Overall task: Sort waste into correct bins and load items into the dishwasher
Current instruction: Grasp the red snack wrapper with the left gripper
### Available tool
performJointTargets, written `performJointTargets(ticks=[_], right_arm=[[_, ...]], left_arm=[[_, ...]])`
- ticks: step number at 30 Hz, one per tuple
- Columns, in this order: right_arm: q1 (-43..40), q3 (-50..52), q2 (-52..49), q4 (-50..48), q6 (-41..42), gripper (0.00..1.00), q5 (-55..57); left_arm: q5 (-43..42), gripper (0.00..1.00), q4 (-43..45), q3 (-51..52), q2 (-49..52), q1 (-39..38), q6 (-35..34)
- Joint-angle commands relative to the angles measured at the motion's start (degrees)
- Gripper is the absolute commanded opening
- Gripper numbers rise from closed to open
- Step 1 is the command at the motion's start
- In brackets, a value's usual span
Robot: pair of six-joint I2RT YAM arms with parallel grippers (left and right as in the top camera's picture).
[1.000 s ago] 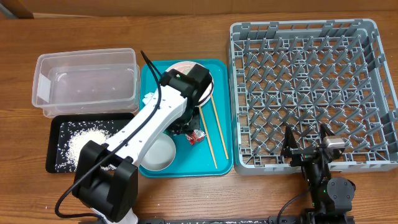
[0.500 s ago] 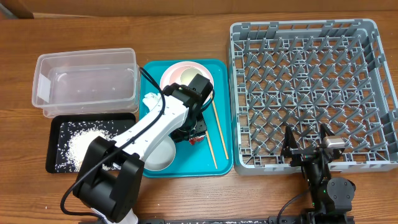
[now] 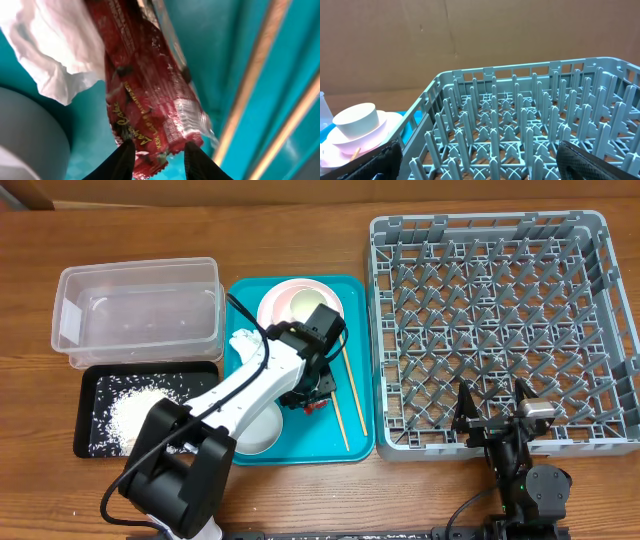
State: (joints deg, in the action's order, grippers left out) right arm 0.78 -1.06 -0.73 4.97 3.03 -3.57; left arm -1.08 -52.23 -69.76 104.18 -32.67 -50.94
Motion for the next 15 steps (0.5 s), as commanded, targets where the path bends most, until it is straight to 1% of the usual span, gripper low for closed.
performJointTargets(ticks=[1,9,15], right_arm=[[-0.2,0.6,0.5,-0.4,0.4,1.0,0.3],[-0.2,0.6,0.5,-0.4,0.4,1.0,0.3],[-0.2,0.6,0.5,-0.4,0.4,1.0,0.3]], left_arm=[[0.3,0.35,1.2,2.6,0.4,-0.3,-1.0],[2.6,0.35,1.7,3.2,0.4,-0.2,-1.0],[3.3,0.42,1.7,3.2,0.4,-0.2,-0.9]])
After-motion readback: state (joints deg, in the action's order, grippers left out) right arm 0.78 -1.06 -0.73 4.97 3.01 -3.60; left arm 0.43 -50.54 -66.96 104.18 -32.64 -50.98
